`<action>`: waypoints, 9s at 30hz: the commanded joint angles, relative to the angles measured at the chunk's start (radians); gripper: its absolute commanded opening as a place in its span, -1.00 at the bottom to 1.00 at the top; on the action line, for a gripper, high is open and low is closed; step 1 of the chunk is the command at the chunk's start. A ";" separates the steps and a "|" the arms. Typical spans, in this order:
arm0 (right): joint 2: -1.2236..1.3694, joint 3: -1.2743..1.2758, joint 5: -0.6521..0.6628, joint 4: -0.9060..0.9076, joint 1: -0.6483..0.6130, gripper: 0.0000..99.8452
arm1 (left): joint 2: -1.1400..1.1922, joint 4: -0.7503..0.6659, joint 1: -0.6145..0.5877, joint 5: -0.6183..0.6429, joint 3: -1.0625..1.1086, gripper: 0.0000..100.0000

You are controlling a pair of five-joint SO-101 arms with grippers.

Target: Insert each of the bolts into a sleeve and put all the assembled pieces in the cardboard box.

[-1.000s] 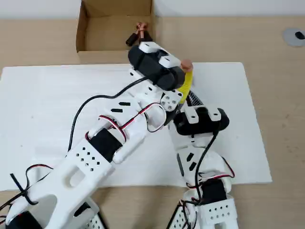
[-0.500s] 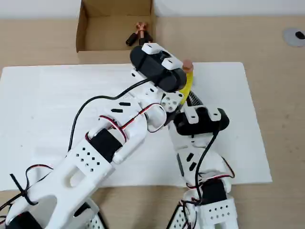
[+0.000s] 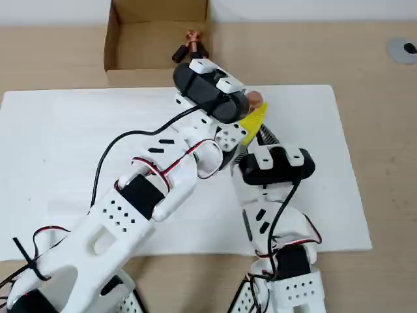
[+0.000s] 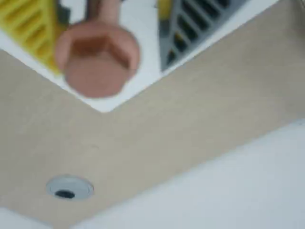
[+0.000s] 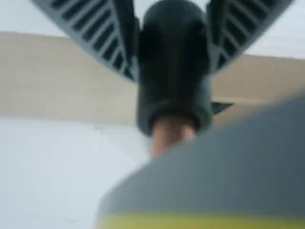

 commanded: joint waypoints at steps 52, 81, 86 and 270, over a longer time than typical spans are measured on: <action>0.544 -0.584 0.170 -0.227 -0.028 -0.98 | -0.802 1.307 0.046 -0.040 -0.373 -0.65; 2.077 -2.087 0.215 0.146 -0.028 -0.98 | -0.746 1.502 0.285 -0.074 -0.598 -0.47; 2.424 -2.582 0.221 0.316 -0.058 -0.98 | -0.745 1.531 0.282 -0.080 -0.614 -0.47; -0.107 0.042 0.288 0.753 0.453 -0.98 | -1.184 1.102 -0.769 0.104 0.878 -0.48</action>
